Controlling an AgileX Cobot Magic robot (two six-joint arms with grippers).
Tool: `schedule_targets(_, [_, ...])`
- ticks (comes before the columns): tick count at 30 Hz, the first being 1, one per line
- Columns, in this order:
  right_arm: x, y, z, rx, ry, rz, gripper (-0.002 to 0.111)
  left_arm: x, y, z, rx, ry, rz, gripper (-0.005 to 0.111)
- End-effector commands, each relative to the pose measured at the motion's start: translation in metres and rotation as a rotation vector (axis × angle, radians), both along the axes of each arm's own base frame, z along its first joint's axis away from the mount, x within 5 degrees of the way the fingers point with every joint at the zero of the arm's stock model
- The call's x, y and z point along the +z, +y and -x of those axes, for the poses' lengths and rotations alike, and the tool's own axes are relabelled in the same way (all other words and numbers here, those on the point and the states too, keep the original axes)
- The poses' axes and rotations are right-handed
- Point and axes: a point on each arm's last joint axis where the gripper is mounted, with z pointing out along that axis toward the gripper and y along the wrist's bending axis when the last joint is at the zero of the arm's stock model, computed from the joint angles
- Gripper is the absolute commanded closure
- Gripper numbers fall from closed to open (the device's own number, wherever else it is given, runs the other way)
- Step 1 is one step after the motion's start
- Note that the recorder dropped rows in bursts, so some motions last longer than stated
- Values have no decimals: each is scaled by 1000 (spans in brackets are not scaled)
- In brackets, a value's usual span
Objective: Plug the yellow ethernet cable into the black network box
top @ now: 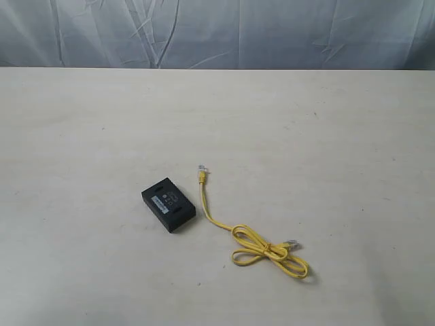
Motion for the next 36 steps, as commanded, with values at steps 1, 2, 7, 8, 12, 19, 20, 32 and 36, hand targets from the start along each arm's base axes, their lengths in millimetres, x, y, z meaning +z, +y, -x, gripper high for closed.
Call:
schedule_targets(1, [11, -1, -2, -10, -136, -3, 107, 0, 0, 0, 7, -13, 0, 107])
schedule_targets(2, [16, -1, -2, -12, -188, -10, 107, 0, 0, 0, 7, -13, 0, 107])
schedule_targets(7, [38, -2, -1, -20, -428, -43, 107, 0, 0, 0, 7, -13, 0, 107])
schedule_targets(8, [42, -2, 0, -22, -467, -48, 107, 0, 0, 0, 7, -13, 0, 107])
schedule_targets(12, [53, -3, 3, -27, -593, -70, 107, 0, 0, 0, 7, -13, 0, 107])
schedule_targets(19, [54, -3, 3, -35, -611, -55, 107, 0, 0, 0, 7, -13, 0, 107])
schedule_targets(20, [51, -3, 2, -36, -567, -68, 107, 0, 0, 0, 7, -13, 0, 107])
schedule_targets(32, [103, 5, -39, 19, 169, 76, 107, 0, 0, 0, 7, -13, 0, 107])
schedule_targets(36, [112, 8, -64, 14, 159, 92, 107, 0, 0, 0, 7, -13, 0, 107])
